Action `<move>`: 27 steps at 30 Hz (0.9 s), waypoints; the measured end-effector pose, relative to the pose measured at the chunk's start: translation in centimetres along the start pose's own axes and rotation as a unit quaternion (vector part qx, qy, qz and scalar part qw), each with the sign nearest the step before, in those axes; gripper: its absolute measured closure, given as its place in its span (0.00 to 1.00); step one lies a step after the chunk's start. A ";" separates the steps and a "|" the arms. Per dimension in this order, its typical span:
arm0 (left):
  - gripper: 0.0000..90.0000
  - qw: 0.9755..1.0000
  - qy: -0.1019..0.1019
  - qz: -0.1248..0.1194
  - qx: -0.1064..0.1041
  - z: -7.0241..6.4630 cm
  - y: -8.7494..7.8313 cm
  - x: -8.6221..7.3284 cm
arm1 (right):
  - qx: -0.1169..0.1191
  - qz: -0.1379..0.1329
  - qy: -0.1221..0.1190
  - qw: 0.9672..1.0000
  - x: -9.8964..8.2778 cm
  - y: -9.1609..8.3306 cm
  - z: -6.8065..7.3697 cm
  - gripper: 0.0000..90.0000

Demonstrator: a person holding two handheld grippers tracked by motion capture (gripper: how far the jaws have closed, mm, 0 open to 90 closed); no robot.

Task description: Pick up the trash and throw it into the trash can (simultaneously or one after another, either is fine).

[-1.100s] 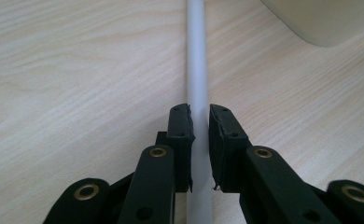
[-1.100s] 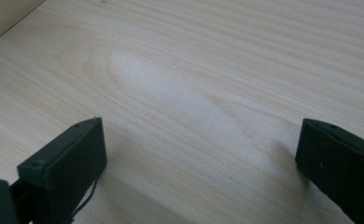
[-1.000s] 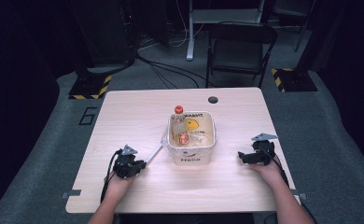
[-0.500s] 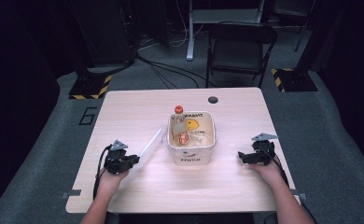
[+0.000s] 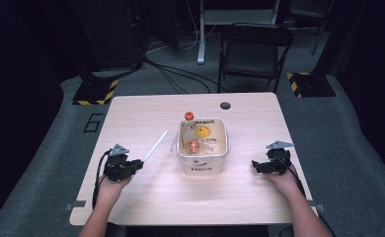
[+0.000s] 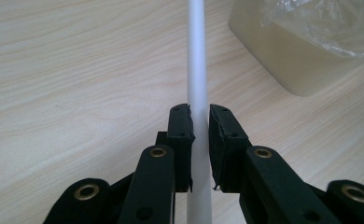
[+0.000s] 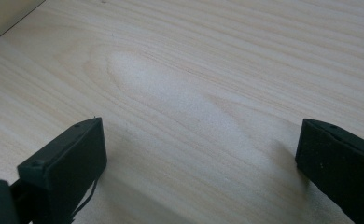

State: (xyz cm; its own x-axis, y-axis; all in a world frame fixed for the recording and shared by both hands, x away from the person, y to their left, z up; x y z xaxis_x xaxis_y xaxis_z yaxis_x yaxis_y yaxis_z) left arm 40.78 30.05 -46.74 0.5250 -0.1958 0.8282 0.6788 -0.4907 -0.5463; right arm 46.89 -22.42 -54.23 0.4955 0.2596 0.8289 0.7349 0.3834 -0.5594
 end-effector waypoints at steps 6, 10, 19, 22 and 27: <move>0.88 1.000 0.005 -0.002 0.001 0.0 -0.6 0.3 | -0.001 0.000 -0.001 1.000 0.0 0.0 0.0 0.01; 0.88 1.000 0.005 -0.004 -0.002 -0.2 -1.3 0.8 | -0.001 0.000 -0.001 1.000 0.0 0.0 0.0 0.01; 0.88 1.000 0.010 -0.012 -0.006 -0.4 -2.4 1.5 | -0.001 0.000 -0.001 1.000 0.0 0.0 0.0 0.01; 0.88 1.000 0.012 -0.015 -0.008 -0.6 -2.7 1.7 | -0.001 0.000 0.000 1.000 0.0 0.0 0.0 0.01; 0.88 1.000 0.021 -0.016 -0.010 -1.0 -3.3 2.1 | -0.001 0.000 -0.001 1.000 0.0 0.0 0.0 0.01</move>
State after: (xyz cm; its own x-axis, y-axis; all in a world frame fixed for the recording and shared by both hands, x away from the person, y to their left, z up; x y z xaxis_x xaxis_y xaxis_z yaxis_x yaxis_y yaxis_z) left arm 39.16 30.39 -43.09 0.4803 -0.2150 0.8503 0.6842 -0.5148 -0.5166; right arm 46.89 -22.43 -54.23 0.4947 0.2612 0.8289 0.7355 0.3821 -0.5595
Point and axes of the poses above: each handheld gripper's, and its own axes: y roughly forward along the jaws, x roughly out of its top, z roughly to its left, the point moved 2 cm from there along y, roughly forward along the jaws, and after that the axes turned 10 degrees about -z, right-handed, at the moved point
